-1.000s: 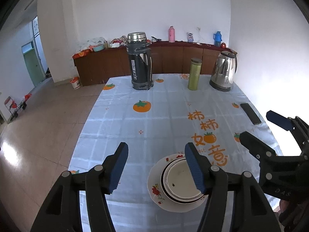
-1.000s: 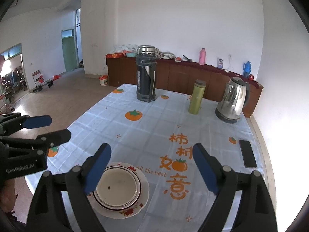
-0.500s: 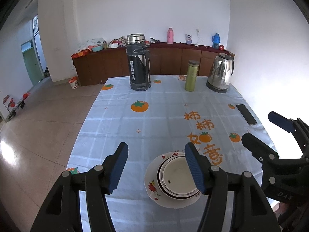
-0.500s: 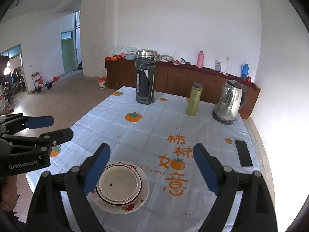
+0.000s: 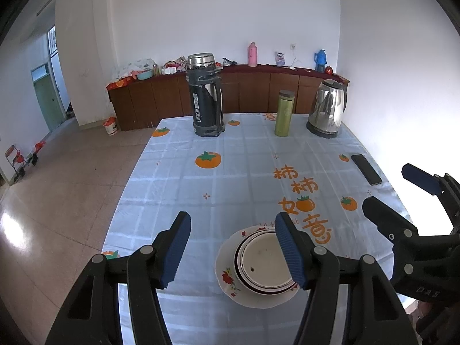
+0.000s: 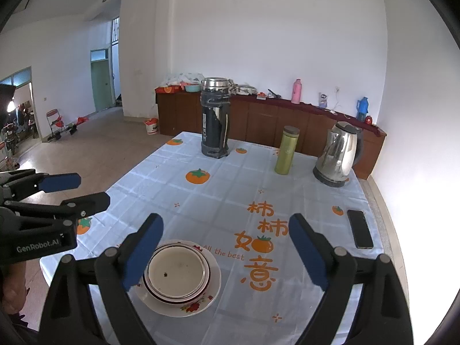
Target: Organize plates and bowls
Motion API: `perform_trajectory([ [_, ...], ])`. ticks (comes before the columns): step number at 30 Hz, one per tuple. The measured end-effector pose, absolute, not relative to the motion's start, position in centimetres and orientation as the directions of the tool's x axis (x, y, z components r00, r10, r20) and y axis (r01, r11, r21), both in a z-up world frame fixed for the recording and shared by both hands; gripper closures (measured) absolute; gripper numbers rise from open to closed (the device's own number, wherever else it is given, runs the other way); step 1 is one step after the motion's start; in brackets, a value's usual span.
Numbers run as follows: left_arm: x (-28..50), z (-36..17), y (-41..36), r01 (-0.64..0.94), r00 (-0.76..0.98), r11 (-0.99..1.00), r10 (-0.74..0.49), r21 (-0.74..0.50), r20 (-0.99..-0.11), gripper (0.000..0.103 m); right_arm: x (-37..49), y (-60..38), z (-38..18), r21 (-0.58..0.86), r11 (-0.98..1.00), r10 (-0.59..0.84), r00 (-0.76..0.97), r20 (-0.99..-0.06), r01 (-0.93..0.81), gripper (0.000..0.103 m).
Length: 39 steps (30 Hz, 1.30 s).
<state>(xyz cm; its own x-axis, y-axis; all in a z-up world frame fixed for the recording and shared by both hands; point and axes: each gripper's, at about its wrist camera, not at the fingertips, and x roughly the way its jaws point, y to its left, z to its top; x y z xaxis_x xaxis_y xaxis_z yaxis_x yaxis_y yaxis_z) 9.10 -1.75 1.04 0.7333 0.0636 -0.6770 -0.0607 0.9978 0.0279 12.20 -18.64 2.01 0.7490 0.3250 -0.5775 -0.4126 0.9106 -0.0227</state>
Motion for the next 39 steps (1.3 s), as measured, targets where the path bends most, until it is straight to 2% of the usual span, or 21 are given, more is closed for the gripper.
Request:
perform_trajectory([
  [39, 11.0, 1.4, -1.0, -0.065, 0.721, 0.998, 0.060, 0.019, -0.690, 0.040, 12.6, -18.2, 2.3, -0.019, 0.908, 0.329, 0.740, -0.587, -0.419, 0.012],
])
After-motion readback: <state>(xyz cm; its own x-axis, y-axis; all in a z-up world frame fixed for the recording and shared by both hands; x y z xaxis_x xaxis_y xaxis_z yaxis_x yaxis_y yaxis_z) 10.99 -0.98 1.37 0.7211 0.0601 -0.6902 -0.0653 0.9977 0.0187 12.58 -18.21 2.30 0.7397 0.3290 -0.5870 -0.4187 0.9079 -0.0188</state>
